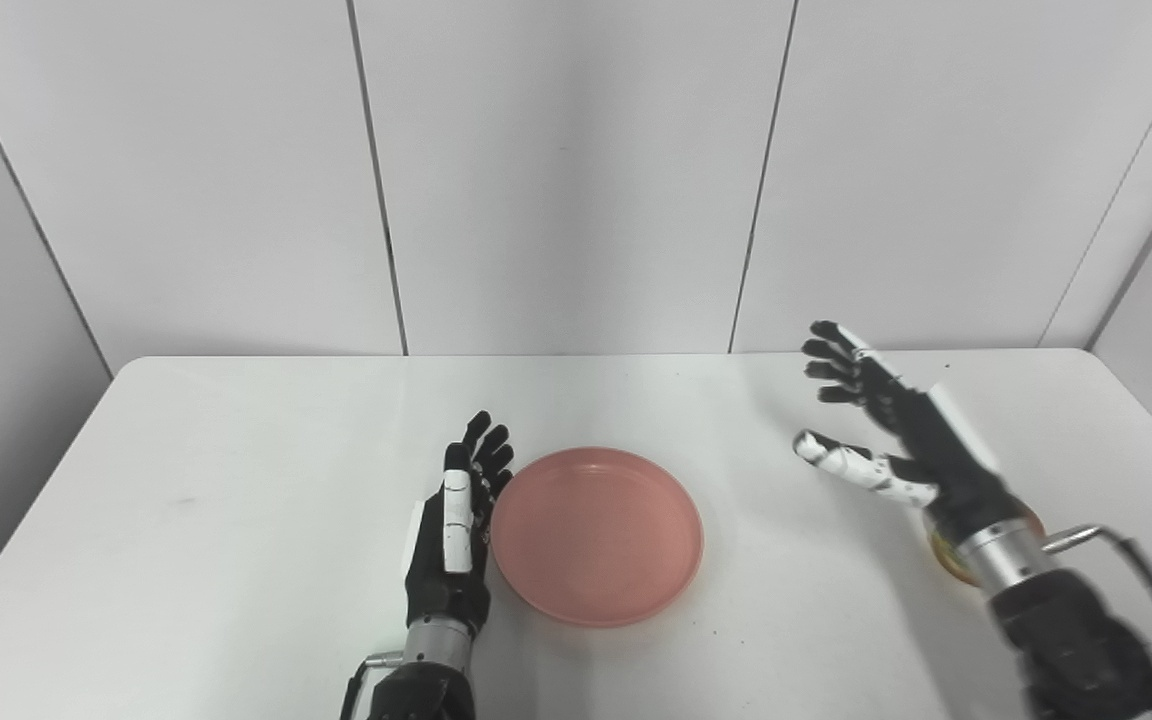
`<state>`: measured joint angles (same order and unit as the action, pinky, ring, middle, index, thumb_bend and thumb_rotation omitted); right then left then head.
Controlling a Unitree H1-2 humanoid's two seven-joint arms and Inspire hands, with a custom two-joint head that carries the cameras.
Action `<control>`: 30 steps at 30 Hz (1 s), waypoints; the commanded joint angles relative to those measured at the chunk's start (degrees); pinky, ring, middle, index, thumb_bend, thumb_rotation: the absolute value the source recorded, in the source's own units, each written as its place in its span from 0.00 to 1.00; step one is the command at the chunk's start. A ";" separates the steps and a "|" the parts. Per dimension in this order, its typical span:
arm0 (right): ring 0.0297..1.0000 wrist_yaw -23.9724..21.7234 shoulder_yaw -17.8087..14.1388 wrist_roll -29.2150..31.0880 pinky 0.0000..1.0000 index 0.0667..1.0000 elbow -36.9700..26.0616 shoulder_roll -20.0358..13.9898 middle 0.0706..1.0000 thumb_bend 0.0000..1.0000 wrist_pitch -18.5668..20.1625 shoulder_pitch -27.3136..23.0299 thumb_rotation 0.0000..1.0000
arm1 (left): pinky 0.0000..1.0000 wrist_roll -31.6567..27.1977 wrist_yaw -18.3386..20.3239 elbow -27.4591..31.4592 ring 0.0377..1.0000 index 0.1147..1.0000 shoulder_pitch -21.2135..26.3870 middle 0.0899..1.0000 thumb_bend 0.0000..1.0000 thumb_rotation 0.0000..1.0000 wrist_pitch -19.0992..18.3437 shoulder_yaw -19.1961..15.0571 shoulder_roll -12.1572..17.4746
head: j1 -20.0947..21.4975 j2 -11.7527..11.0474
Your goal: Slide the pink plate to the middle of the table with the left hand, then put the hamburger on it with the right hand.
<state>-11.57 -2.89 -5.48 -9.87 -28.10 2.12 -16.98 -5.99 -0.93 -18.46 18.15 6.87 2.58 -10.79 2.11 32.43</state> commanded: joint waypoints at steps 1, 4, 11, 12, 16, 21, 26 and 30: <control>0.87 -1.60 -1.22 1.02 0.83 0.87 -2.80 -2.33 0.87 0.74 1.88 -1.71 0.45 | 0.96 -0.19 0.61 -2.11 0.94 0.90 -1.33 0.93 0.78 1.00 0.12 0.37 -1.12 | -0.18 -0.10; 0.87 -2.95 -1.58 -1.54 0.82 0.84 -4.34 -6.13 0.85 0.75 5.51 -1.04 0.34 | 0.96 0.20 0.48 -2.37 0.94 0.90 -1.23 0.92 0.79 1.00 0.19 0.60 -1.18 | 0.31 -0.17; 0.84 -4.83 -0.67 -11.07 0.77 0.80 -1.62 -13.88 0.84 0.80 5.02 -0.26 0.16 | 0.96 0.18 1.28 -3.75 0.95 0.92 -0.60 0.94 0.77 1.00 1.40 0.81 -0.37 | 2.61 -0.38; 0.83 -4.95 -0.07 -13.40 0.76 0.80 -1.11 -14.91 0.84 0.81 5.65 -0.29 0.15 | 0.96 0.02 1.38 -3.74 0.95 0.92 -0.57 0.94 0.76 1.00 1.30 0.71 -0.29 | 2.70 -0.39; 0.86 -6.04 1.44 -18.43 0.76 0.81 0.61 -16.77 0.85 0.82 8.06 -0.47 0.13 | 0.96 -0.71 2.18 -3.43 0.95 0.92 -0.65 0.93 0.78 1.00 0.73 0.41 0.12 | 3.14 -0.60; 0.91 -7.25 2.07 -19.89 0.82 0.82 3.78 -17.85 0.87 0.85 7.82 -0.30 0.16 | 0.96 -0.63 2.60 -2.66 0.94 0.91 -0.91 0.93 0.78 1.00 0.05 0.30 0.33 | 4.10 -0.22; 0.92 -6.59 2.52 -20.17 0.84 0.83 8.39 -17.94 0.88 0.88 5.21 -0.69 0.22 | 0.95 -0.30 2.66 -2.44 0.95 0.92 -1.04 0.93 0.76 1.00 0.17 0.42 0.51 | 4.19 -0.29; 0.94 -6.66 2.94 -20.10 0.86 0.84 10.92 -17.70 0.90 0.90 4.95 -0.81 0.24 | 0.96 -0.36 2.59 -2.60 0.95 0.91 -0.97 0.94 0.78 1.00 0.23 0.31 0.42 | 4.25 -0.30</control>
<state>-19.38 0.68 -25.59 1.20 -44.11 9.35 -16.10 -6.48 1.04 -19.49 18.95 7.32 2.87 -10.66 6.42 32.08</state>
